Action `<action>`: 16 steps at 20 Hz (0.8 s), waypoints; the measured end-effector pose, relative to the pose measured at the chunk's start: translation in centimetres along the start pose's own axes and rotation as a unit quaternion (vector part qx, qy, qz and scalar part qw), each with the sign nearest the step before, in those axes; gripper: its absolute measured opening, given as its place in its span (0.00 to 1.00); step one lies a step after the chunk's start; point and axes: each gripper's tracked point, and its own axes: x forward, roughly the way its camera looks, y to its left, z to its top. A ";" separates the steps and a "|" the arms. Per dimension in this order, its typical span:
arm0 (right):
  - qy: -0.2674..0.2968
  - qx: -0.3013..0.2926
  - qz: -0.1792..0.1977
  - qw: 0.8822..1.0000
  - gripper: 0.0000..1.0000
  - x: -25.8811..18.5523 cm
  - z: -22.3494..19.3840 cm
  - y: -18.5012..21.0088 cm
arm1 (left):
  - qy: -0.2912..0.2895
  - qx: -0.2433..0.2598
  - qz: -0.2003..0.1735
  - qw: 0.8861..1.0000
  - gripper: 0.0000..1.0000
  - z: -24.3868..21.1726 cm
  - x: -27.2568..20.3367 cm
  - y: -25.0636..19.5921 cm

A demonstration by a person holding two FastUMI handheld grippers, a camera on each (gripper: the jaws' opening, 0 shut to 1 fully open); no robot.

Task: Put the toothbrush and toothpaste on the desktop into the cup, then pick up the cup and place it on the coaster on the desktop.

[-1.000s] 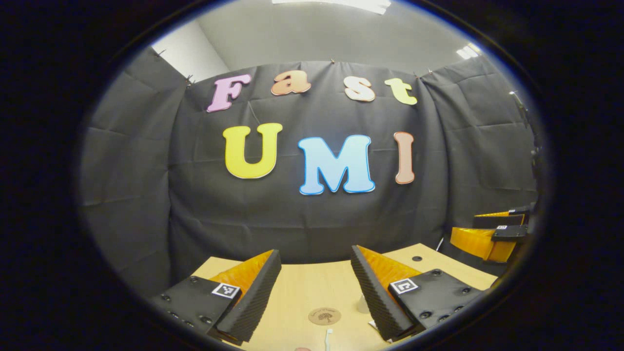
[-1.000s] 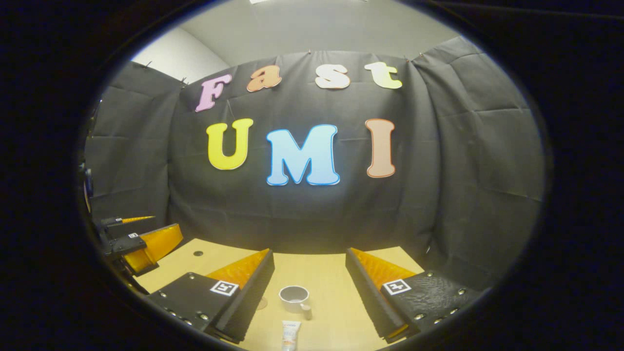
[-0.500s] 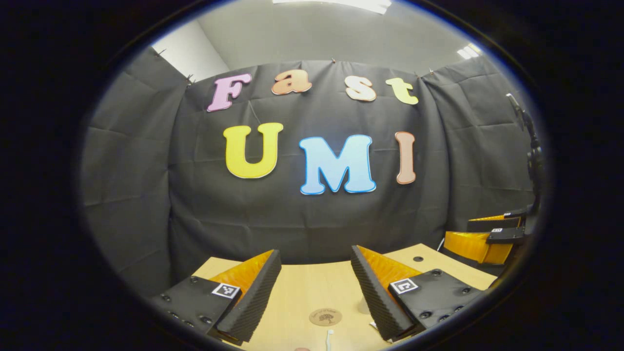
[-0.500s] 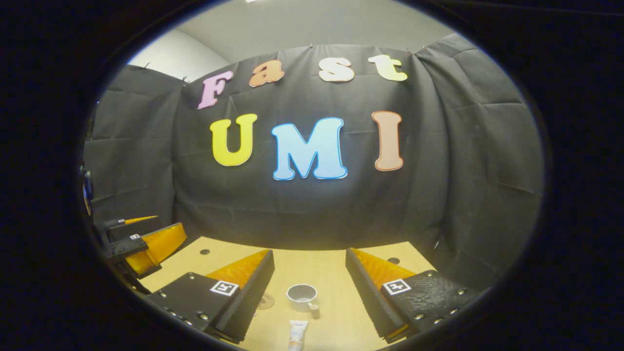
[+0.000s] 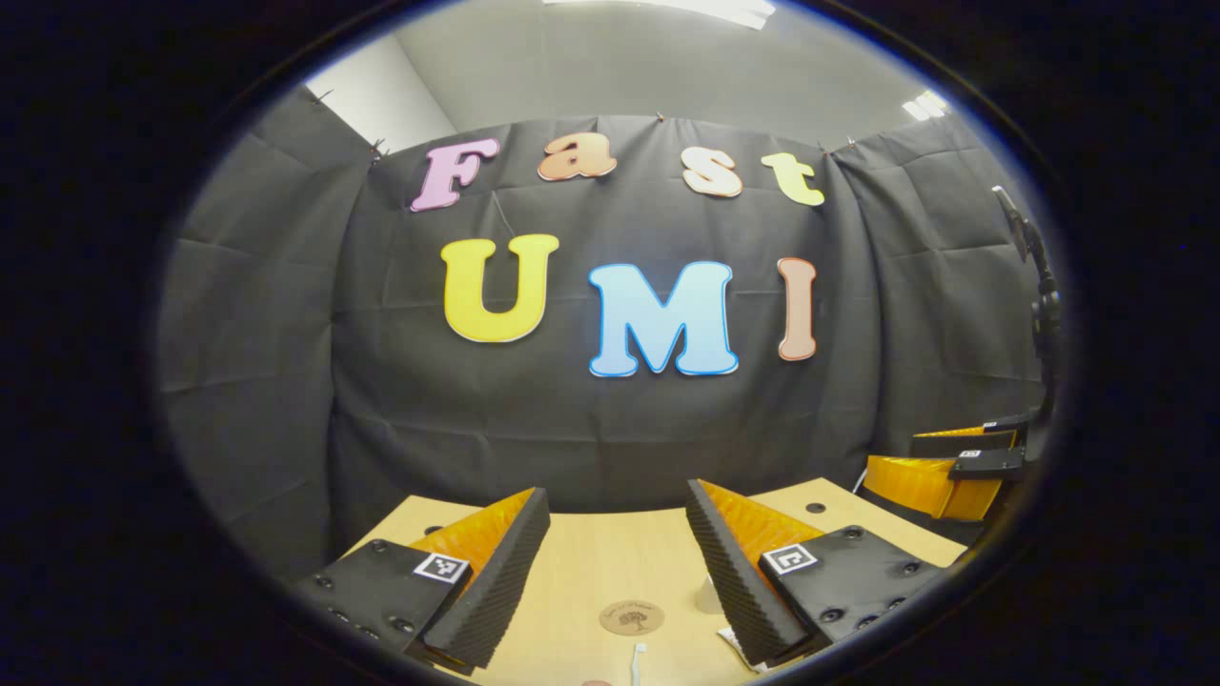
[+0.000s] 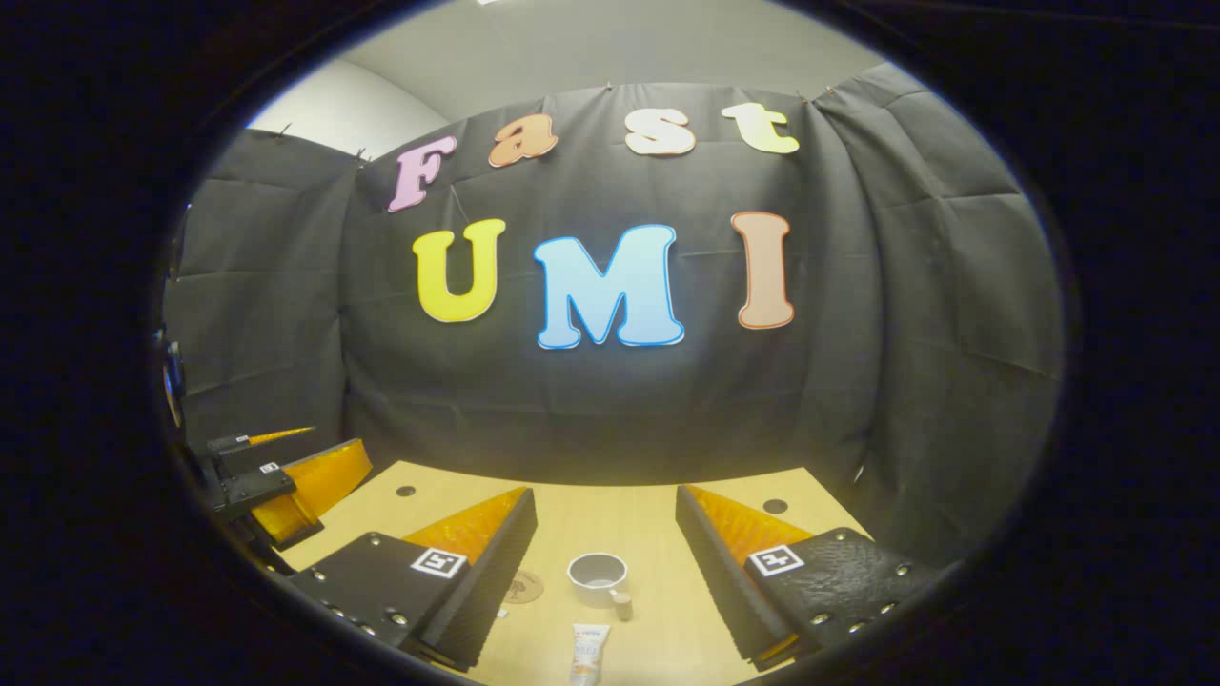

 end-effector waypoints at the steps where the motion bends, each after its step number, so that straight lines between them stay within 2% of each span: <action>1: -0.006 0.001 -0.003 1.000 0.92 -0.2 0.0 0.1 | -0.009 0.005 0.007 1.000 0.96 0.6 -0.2 0.3; 7: -0.041 -0.001 -0.006 0.999 0.92 -1.0 1.8 0.8 | -0.039 0.005 0.023 0.999 0.96 2.2 -1.2 0.7; 8: -0.046 -0.002 -0.005 0.999 0.92 -1.0 2.2 0.8 | -0.041 0.000 0.023 0.999 1.00 2.3 -1.3 0.7; 9: -0.051 -0.003 -0.003 0.999 0.92 -0.8 2.5 0.9 | -0.042 -0.003 0.023 0.999 0.95 2.4 -1.3 0.8; 10: -0.051 -0.005 -0.001 0.999 0.94 -0.6 2.7 0.9 | -0.043 -0.005 0.025 0.999 0.96 2.4 -1.3 1.0; 11: -0.052 -0.008 -0.001 0.999 0.92 -0.7 2.6 0.9 | -0.042 -0.006 0.025 0.999 0.96 2.3 -1.2 1.1; 16: -0.059 -0.014 -0.011 0.998 0.92 -0.7 2.7 0.9 | -0.047 -0.004 0.033 0.998 0.96 2.5 -1.4 1.3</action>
